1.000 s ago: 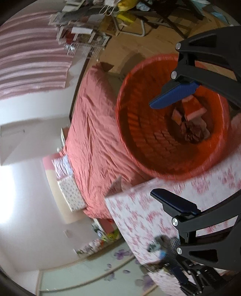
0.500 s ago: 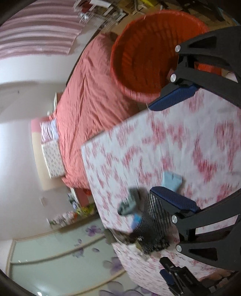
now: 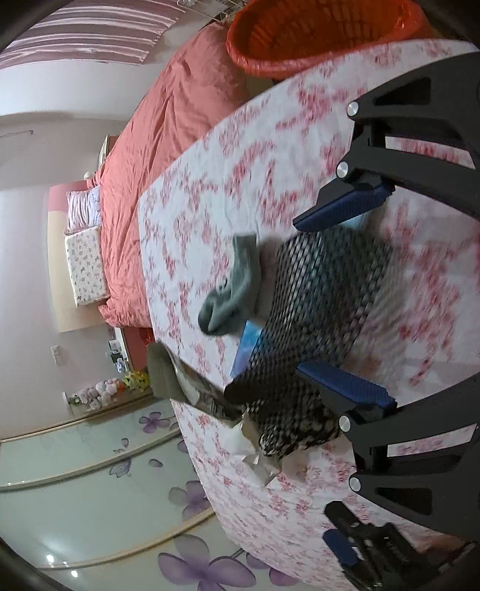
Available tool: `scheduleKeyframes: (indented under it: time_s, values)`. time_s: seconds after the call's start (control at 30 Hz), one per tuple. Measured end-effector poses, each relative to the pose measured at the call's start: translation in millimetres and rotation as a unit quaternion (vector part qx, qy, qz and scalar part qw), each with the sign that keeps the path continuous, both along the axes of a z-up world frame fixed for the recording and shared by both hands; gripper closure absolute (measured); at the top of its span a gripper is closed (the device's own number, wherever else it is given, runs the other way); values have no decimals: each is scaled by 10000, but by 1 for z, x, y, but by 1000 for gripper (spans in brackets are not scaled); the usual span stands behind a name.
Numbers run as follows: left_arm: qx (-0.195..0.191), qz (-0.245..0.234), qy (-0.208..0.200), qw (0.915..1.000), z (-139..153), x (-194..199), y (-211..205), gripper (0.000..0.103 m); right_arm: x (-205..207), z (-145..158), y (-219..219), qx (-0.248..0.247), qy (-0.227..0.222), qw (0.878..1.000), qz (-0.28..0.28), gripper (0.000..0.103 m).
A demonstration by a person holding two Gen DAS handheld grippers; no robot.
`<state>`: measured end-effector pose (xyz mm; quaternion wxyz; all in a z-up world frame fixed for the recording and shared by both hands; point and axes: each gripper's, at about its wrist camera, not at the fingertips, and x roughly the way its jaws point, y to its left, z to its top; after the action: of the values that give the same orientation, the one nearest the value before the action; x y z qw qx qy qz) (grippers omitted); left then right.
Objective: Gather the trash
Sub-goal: 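Grasp the black mesh net with the right tool while the left grasps the black floral cloth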
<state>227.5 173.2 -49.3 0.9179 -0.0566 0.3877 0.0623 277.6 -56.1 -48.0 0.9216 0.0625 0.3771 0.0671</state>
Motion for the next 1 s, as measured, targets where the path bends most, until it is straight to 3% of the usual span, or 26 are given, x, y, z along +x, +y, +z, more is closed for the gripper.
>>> scheduleKeyframes:
  time_s: [0.13, 0.2, 0.23, 0.37, 0.47, 0.63, 1.0]
  values:
    - [-53, 60, 49, 10000, -5, 0, 8, 31, 10, -13, 14, -270, 142, 9995, -12, 35]
    - [-75, 76, 62, 9999, -7, 1, 10, 31, 10, -14, 17, -431, 107, 9990, -81, 48]
    - [-81, 87, 72, 9999, -8, 1, 11, 31, 10, -13, 16, -396, 68, 9992, -67, 61]
    - [-109, 93, 105, 9998, -12, 4, 12, 31, 7, -10, 14, -423, 40, 9991, 80, 87]
    - [-125, 63, 121, 9998, -13, 4, 10, 31, 1, -6, 12, -392, 7, 9991, 161, 96]
    - [-137, -42, 63, 9999, -10, 4, 2, 31, -13, 5, -3, -200, -182, 9996, 124, 98]
    - [-308, -612, -171, 9975, 1, 20, -54, 27, -21, 27, -63, -153, -586, 9960, -655, 98]
